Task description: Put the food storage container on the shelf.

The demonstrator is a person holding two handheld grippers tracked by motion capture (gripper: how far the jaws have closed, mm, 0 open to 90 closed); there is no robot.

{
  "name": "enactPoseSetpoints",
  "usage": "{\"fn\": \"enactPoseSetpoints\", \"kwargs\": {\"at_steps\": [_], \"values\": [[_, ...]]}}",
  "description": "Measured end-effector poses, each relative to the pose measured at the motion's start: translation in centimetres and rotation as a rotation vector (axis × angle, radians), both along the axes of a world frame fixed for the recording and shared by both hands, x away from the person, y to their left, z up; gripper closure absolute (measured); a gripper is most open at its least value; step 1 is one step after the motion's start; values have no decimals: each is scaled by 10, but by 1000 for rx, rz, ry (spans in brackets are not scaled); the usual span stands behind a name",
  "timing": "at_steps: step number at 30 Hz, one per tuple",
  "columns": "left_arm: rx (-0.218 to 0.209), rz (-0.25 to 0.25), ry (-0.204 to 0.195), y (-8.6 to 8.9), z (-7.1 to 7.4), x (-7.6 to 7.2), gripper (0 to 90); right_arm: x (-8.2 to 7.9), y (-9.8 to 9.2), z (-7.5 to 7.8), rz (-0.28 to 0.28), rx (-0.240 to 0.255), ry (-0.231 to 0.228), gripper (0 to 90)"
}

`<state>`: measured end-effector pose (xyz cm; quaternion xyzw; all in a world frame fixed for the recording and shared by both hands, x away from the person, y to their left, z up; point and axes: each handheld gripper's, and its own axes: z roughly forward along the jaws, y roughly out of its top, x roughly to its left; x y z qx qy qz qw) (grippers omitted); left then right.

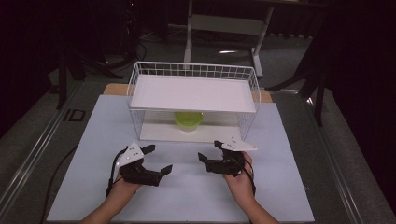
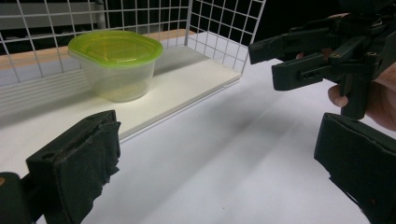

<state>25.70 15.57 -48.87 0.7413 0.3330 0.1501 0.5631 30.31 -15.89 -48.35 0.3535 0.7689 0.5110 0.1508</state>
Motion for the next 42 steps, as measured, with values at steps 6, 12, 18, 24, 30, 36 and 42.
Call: {"fn": "enactPoseSetpoints", "kwargs": {"at_steps": [6, 12, 18, 24, 30, 36, 42], "values": [[-11, -6, 6, 5, 1, -5, 12, -10, -11, -1, 12, 10, 17, 182], [-10, -1, 13, 12, -2, -11, 12, -20, -22, 2, 14, 0, 12, 183], [-5, 8, 21, 20, -4, -17, 12, -29, -31, 3, 18, -11, 6, 183], [-1, 13, 35, 27, -8, -25, 12, -38, -39, 2, 20, -14, 3, 183], [7, 5, 32, 29, -9, -32, 12, -46, -47, 3, 22, -12, 1, 183], [0, -3, 26, 28, -11, -37, 12, -53, -54, -2, 20, -41, -3, 183], [6, -13, 28, 26, -16, -36, 12, -52, -57, -13, 31, -44, 4, 182]]}}
